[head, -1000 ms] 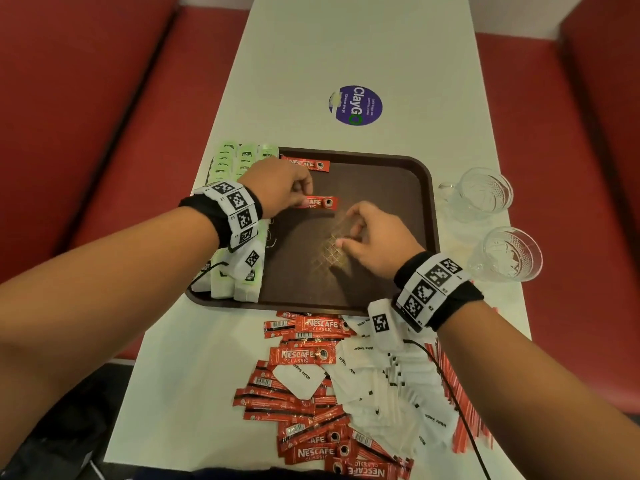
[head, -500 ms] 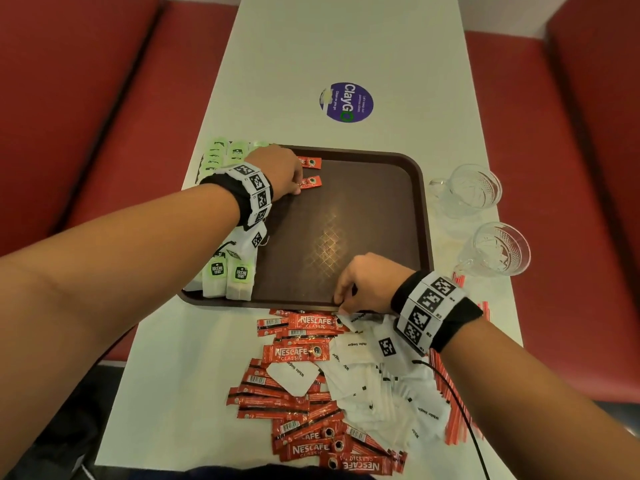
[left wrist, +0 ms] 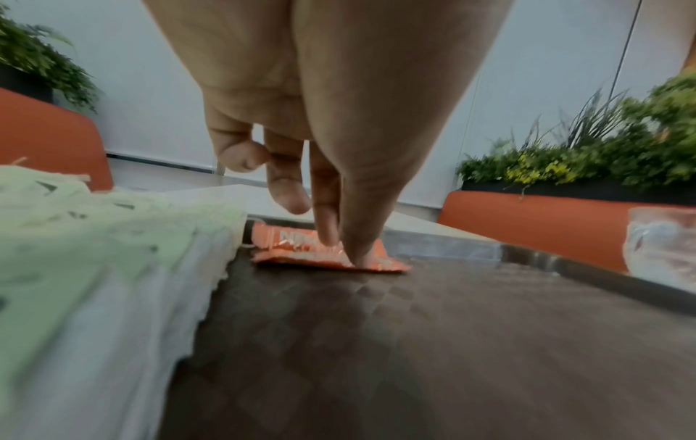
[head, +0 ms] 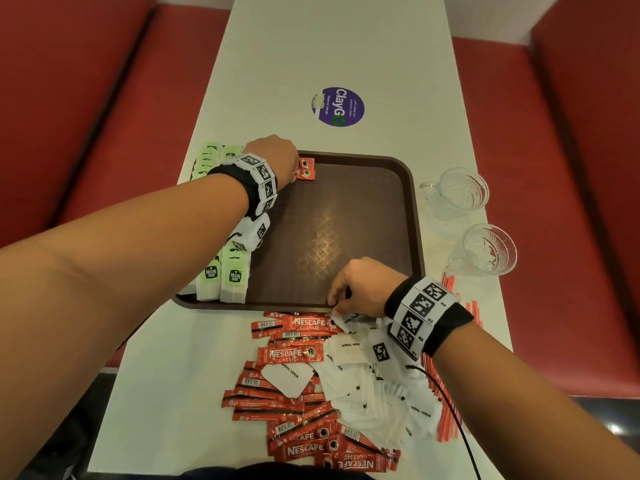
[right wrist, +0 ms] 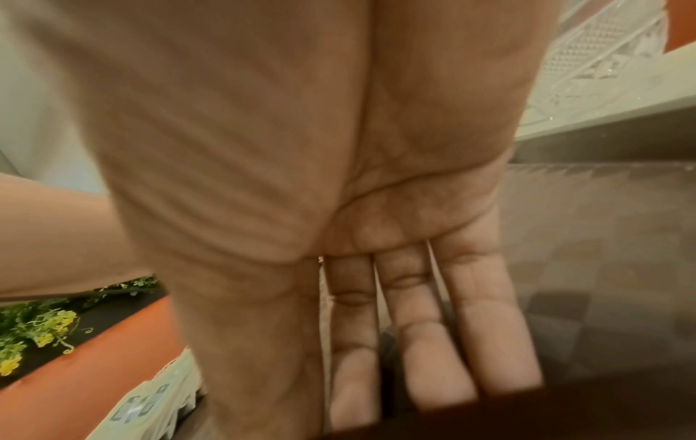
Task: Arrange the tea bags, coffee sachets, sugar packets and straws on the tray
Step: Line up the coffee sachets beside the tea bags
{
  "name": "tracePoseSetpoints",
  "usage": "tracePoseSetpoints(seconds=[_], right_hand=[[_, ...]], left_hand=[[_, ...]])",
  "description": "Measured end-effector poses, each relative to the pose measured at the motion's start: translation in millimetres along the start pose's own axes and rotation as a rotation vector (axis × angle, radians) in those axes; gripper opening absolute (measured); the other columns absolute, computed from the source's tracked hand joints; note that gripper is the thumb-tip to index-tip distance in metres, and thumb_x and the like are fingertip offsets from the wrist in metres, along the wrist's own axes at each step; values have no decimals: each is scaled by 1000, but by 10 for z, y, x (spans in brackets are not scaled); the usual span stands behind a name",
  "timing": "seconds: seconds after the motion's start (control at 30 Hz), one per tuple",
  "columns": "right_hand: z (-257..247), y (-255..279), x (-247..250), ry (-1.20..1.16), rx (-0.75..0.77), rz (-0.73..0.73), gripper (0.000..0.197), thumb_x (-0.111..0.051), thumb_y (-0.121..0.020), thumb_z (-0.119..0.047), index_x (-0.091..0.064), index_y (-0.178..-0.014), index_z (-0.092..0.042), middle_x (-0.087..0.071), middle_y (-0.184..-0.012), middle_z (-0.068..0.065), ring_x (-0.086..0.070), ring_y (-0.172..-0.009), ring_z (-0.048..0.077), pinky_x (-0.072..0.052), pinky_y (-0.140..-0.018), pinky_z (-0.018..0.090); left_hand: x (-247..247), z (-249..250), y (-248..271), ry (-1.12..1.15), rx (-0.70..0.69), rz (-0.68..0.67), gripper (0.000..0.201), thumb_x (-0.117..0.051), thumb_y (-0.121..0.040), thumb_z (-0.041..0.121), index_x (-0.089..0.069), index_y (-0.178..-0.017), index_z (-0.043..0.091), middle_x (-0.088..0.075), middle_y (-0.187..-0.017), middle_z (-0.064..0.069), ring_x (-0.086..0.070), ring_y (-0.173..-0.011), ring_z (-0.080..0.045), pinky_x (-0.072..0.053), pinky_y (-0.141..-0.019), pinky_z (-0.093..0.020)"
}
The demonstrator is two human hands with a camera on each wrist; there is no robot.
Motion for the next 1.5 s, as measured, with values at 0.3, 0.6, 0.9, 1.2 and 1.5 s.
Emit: tracePoseSetpoints(seconds=[0.3, 0.6, 0.9, 1.2, 1.5], right_hand=[[-198, 120, -101, 53, 51, 122, 15, -71, -87, -32, -71, -101, -25, -55, -80, -15, -55, -80, 8, -46, -74, 24], [-457, 214, -354, 264, 34, 173, 22, -65, -90, -37, -75, -109, -31, -65, -113, -2, -55, -109, 22, -50, -94, 43], [-527, 269, -438, 345, 1, 244, 21, -56, -95, -32, -69, -111, -33, -64, -115, -3, -56, -111, 21, -44, -97, 42], [-612, 218, -475, 415, -12, 206, 23, -58, -93, -21, -68, -112, -30, -68, -109, -1, -62, -102, 23, -46, -88, 38], [-632, 288, -351, 146, 77, 209, 22, -57, -85, -21, -43, -68, -20, -57, -77, 3, -56, -73, 24, -51, -66, 38]], left_hand=[[240, 151, 1292, 244, -249, 132, 17, -60, -94, 37, -72, -102, 28, -66, -100, 8, -59, -94, -15, -46, -82, -31], [-449, 282, 2318, 103, -402, -108, 25, -51, -97, 45, -71, -105, 33, -61, -100, 10, -56, -96, -12, -47, -81, -30], [-652, 328, 2556, 22, -310, -133, 41, -54, -88, 65, -66, -101, 29, -64, -96, 7, -61, -92, -16, -47, -70, -30], [-733, 321, 2621, 104, -354, -214, 27, -66, -89, 47, -67, -107, 28, -67, -103, 5, -61, -96, -17, -51, -79, -32], [-551, 86, 2540, 212, -390, -150, 18, -64, -92, 37, -67, -108, 28, -61, -96, 11, -55, -95, -11, -46, -83, -29]])
Point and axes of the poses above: each hand's wrist, its own y-axis away from the middle knuckle, its own x-axis out of the back of the hand, z = x × y, the point moved 2 cm from there along -y, towards the middle knuckle
